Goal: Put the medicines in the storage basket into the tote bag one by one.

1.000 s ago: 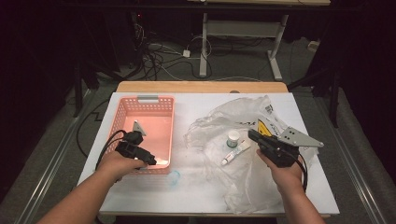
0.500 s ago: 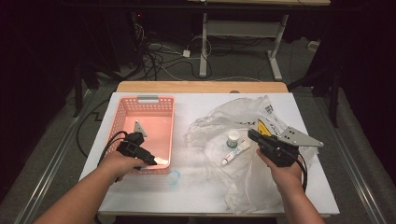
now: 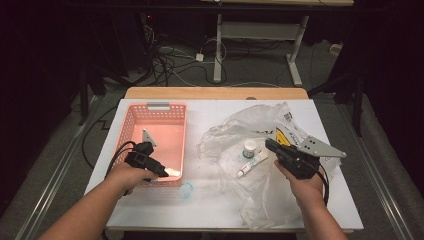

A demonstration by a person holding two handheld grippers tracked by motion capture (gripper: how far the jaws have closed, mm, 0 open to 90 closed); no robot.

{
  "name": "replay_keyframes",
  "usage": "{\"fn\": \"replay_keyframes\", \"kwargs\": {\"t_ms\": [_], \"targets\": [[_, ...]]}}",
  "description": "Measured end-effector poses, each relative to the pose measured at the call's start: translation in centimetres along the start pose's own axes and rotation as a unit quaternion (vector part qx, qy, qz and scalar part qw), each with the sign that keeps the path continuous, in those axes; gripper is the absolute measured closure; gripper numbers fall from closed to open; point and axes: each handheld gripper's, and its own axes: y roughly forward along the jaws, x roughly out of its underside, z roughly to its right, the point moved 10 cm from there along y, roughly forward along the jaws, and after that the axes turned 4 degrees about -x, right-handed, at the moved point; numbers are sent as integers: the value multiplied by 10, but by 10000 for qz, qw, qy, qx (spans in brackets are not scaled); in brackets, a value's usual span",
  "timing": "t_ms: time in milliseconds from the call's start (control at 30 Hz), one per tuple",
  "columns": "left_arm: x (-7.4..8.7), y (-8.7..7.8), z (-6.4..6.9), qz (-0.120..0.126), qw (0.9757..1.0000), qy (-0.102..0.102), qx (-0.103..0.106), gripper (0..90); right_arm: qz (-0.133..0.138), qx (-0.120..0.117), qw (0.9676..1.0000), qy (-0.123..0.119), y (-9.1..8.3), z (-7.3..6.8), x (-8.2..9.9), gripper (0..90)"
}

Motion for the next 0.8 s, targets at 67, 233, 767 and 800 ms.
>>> {"fn": "replay_keyframes", "kwargs": {"t_ms": [67, 233, 767, 800], "targets": [[-1, -1, 1, 40, 10000, 29, 14, 241, 7, -4, 10000, -6, 0, 0, 0, 900], [-1, -2, 4, 146, 9999, 83, 9, 318, 2, 2, 10000, 2, 0, 0, 0, 900], [-5, -9, 14, 552, 9973, 452, -160, 573, -9, -11, 10000, -22, 0, -1, 0, 900], [-5, -9, 14, 581, 9971, 463, -171, 573, 0, -11, 10000, -25, 0, -1, 0, 900]]}}
